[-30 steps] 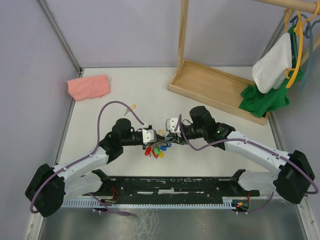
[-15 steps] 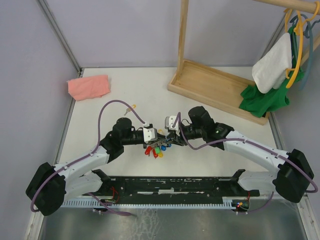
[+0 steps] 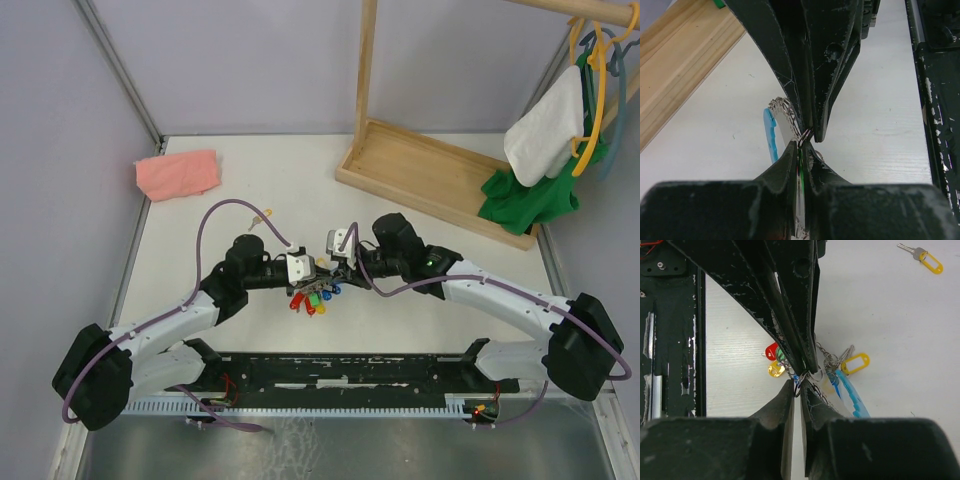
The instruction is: Put the keys on the keyring
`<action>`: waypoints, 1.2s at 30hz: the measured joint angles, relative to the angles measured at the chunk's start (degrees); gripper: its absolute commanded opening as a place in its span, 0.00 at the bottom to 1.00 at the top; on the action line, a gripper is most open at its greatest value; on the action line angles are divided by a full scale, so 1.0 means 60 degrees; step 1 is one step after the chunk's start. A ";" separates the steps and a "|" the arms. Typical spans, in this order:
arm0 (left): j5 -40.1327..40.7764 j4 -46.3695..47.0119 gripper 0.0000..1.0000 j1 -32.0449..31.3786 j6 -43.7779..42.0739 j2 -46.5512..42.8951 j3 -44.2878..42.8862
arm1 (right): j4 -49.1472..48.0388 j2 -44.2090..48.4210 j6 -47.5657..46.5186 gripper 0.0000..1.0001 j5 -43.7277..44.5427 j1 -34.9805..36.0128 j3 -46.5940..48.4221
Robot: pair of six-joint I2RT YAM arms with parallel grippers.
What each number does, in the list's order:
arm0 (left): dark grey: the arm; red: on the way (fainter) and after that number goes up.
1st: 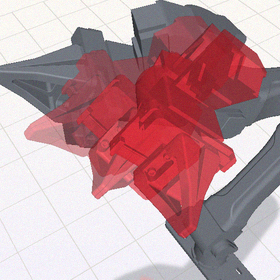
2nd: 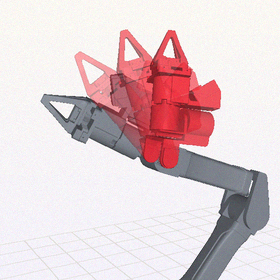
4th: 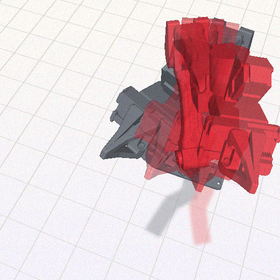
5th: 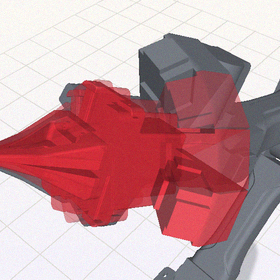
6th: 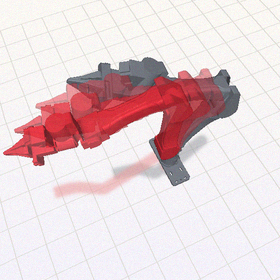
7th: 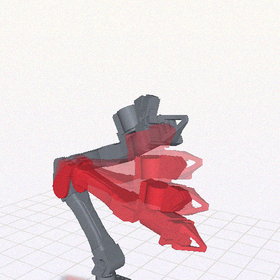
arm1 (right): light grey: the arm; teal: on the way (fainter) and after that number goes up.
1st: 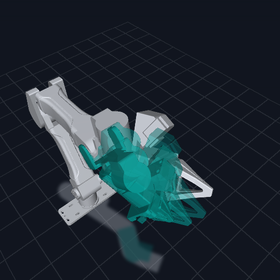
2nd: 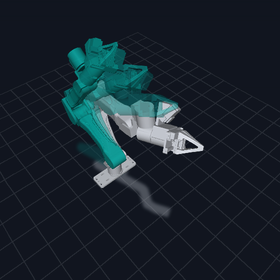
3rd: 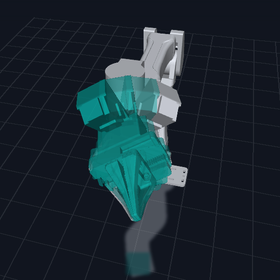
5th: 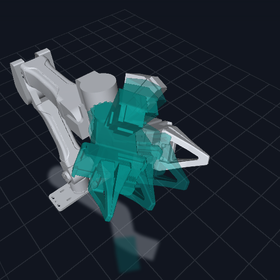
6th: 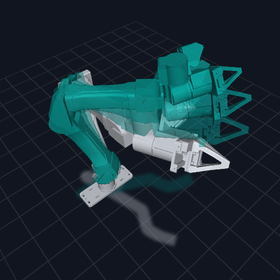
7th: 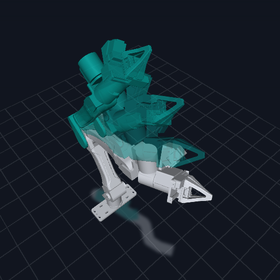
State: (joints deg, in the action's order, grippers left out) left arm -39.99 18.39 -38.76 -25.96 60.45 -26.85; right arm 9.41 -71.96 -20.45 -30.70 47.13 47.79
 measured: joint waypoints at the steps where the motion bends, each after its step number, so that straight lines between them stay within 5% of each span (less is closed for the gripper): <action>1: 0.0004 0.0000 0.03 0.0000 -0.0004 0.0000 0.0000 | -0.0018 0.0000 0.0036 0.09 0.0055 0.0000 0.0000; 5: 0.0051 -0.0055 0.03 0.0000 -0.0004 0.0000 -0.0018 | -0.0076 0.0000 0.0149 0.01 0.0240 0.0000 0.0000; 14: 0.0484 0.0208 0.34 0.0000 0.0138 -0.0448 0.0095 | -0.0561 0.0178 -0.0015 0.01 0.0495 0.0000 -0.0106; 36: 0.0823 0.1035 0.36 0.0025 0.0321 -0.0503 0.0543 | -0.1402 0.0754 -0.0288 0.01 -0.0080 -0.0251 -0.0627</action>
State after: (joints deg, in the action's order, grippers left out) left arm -35.05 24.60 -38.61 -24.03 57.43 -23.59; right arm 0.99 -67.44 -22.17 -31.18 45.63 44.03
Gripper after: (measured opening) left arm 0.381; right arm 0.015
